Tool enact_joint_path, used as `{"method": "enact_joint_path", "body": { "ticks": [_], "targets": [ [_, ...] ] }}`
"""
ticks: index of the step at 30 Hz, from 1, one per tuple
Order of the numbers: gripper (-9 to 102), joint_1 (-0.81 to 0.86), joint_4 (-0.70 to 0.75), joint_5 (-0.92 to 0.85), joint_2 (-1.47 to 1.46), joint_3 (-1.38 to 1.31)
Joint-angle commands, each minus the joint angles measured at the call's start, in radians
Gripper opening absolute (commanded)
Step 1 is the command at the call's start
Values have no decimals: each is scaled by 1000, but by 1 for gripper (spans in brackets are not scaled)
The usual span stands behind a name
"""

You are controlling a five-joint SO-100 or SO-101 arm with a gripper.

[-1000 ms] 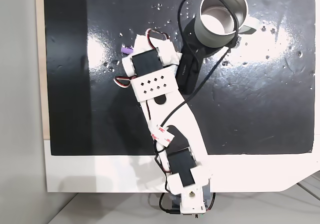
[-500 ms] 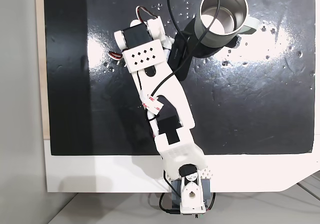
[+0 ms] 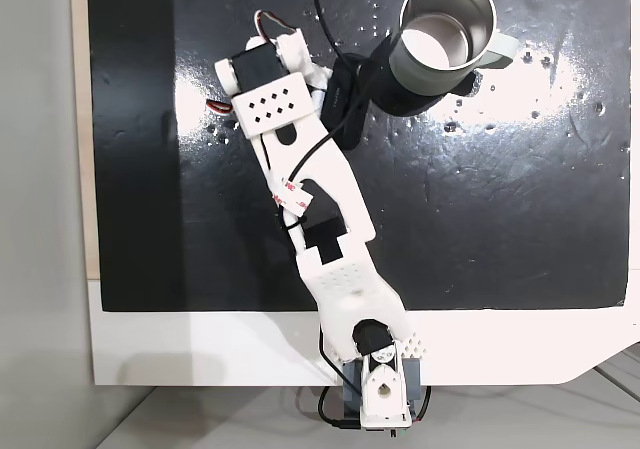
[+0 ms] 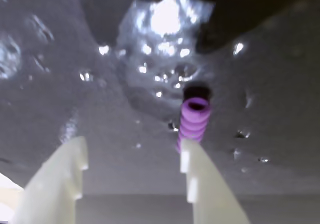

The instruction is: Grasp a pengrip and put it in the cup.

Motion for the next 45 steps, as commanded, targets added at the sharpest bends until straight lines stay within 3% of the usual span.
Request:
{"method": "enact_joint_path", "body": {
  "ticks": [1, 9, 21, 23, 25, 28, 33, 45],
  "targets": [
    [24, -43, -17, 12, -20, -101],
    [23, -110, -35, 9, -87, -153],
    [23, -95, 54, 25, -253, -216],
    [17, -91, 55, 25, -270, -225],
    [2, -87, 61, 14, -288, -241],
    [0, -87, 83, 20, -290, -253],
    [0, -60, 106, -2, -152, -225],
    [0, 117, 187, -275, 393, 18]
  ]
}}
